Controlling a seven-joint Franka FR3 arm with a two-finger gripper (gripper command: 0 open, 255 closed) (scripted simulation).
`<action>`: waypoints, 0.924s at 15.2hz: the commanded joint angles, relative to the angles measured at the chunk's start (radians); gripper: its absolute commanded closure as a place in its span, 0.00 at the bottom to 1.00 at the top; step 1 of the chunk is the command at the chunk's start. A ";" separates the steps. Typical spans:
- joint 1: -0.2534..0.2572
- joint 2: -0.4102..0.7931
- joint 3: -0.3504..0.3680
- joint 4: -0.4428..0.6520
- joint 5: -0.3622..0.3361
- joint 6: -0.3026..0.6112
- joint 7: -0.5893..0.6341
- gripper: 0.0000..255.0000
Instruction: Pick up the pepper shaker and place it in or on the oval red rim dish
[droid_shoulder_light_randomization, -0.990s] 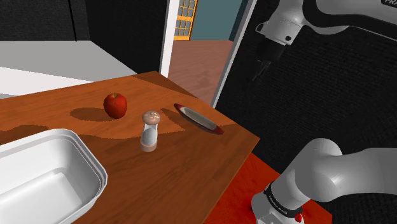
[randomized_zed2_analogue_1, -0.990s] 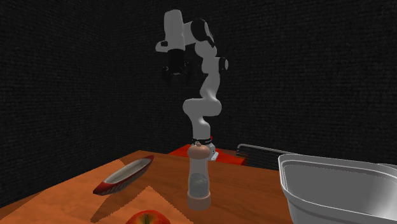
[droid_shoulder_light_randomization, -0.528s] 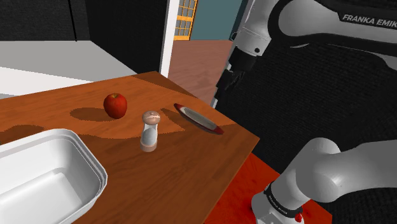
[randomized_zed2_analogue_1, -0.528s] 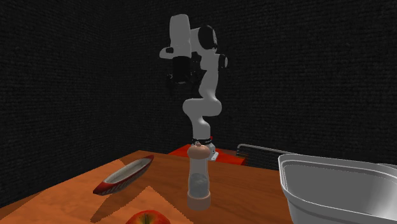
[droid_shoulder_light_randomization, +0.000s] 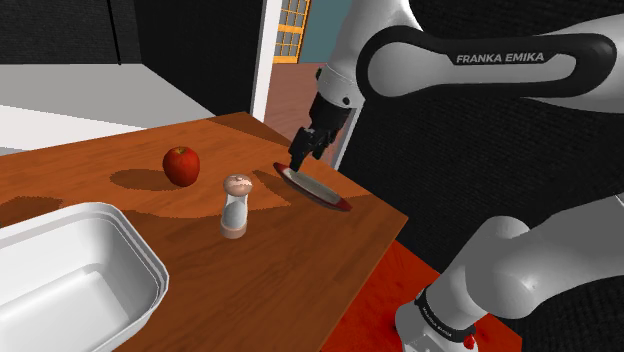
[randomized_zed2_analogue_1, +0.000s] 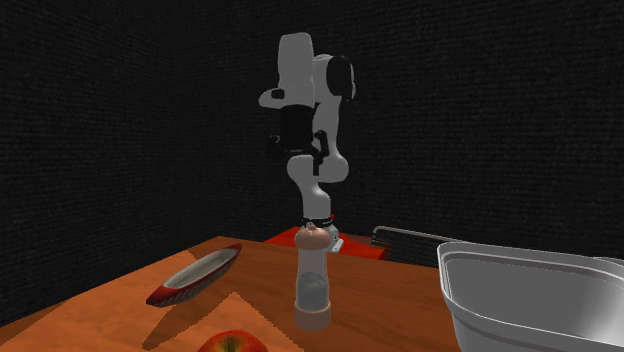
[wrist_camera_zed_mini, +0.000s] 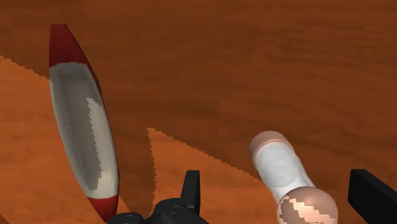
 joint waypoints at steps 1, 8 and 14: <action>0.001 0.059 0.031 0.017 -0.010 0.057 0.028 0.00; -0.003 0.308 0.132 0.129 -0.116 0.225 0.162 0.00; 0.000 0.418 0.155 0.155 -0.186 0.310 0.223 0.00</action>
